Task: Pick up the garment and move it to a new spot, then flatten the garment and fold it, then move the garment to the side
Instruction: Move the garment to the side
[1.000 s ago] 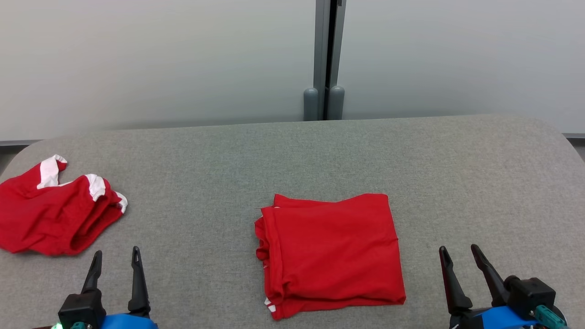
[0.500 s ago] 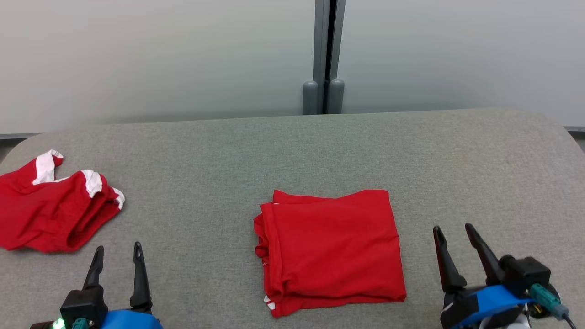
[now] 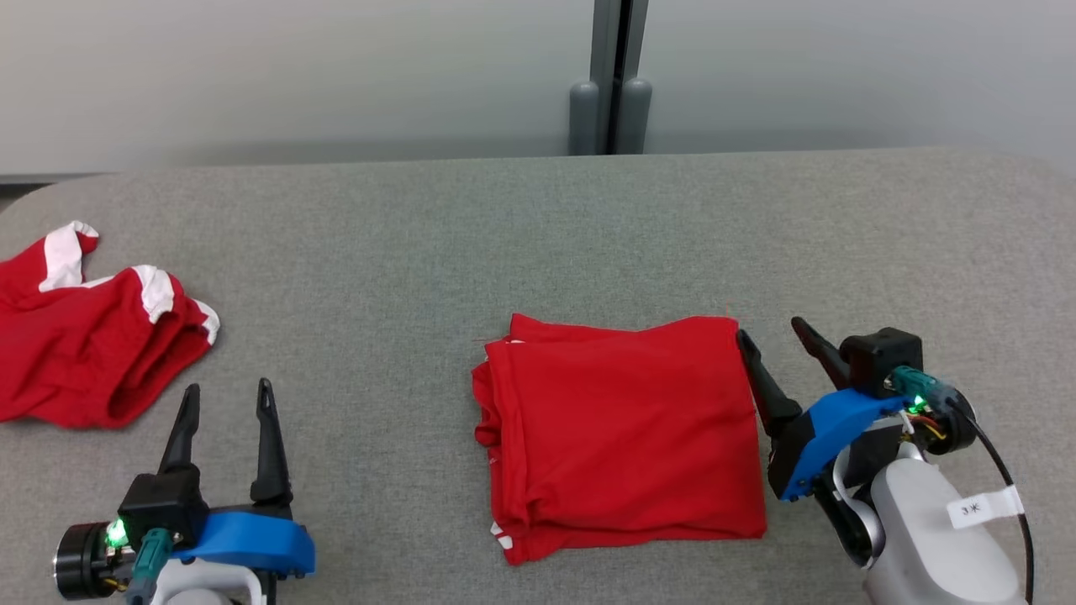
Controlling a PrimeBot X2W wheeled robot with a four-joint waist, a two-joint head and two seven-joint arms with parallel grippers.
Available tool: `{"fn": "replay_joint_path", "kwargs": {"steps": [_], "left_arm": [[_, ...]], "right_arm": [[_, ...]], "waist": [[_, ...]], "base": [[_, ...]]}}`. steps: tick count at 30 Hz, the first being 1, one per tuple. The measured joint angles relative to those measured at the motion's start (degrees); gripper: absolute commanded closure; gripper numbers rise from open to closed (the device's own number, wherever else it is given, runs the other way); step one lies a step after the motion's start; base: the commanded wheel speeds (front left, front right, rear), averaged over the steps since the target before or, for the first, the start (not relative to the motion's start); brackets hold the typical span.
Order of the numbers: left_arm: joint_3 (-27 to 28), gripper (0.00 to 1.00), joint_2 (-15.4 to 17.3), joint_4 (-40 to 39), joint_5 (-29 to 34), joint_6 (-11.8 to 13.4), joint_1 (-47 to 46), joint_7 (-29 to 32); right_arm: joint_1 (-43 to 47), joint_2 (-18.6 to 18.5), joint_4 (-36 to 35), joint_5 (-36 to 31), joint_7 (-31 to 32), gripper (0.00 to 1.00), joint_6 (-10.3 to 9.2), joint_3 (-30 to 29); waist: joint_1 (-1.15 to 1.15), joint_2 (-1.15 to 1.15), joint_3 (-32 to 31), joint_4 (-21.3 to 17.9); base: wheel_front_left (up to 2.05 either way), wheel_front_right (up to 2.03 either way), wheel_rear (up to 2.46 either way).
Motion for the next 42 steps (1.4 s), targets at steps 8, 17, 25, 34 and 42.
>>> {"fn": "replay_joint_path", "kwargs": {"steps": [8,17,25,34,42], "left_arm": [[-0.57,0.0,-0.68,-0.27,0.64,0.09,-2.06,0.0],[-0.56,0.0,-1.21,-0.99,1.12,0.34,-2.61,0.0],[-0.99,0.0,-1.63,-1.78,1.66,0.36,-3.83,-0.01],[-1.4,0.0,-1.79,-3.35,3.03,0.93,-7.22,0.0],[-1.74,0.0,-0.33,-7.69,5.19,2.35,-10.05,-0.01]], "right_arm": [[-2.03,-0.07,8.8,3.37,3.74,0.0,0.0,3.83],[-0.16,0.66,11.79,7.22,3.44,0.0,-0.02,7.42],[-1.48,-1.4,10.83,8.22,0.58,1.0,0.07,11.52],[-13.45,-11.84,9.0,6.81,-1.62,1.0,0.04,14.03],[-23.79,-21.95,7.88,9.91,-2.42,1.0,0.01,14.64]], "waist": [[0.0,0.0,3.02,1.2],[-0.01,0.0,3.9,0.8],[-0.01,0.0,5.57,0.52],[0.0,0.01,10.03,-0.45],[0.01,0.02,18.33,-6.11]], "base": [[0.0,0.0,0.0],[0.0,0.0,0.0],[0.0,0.0,0.0],[0.0,0.0,0.0],[0.0,0.0,0.0]]}}
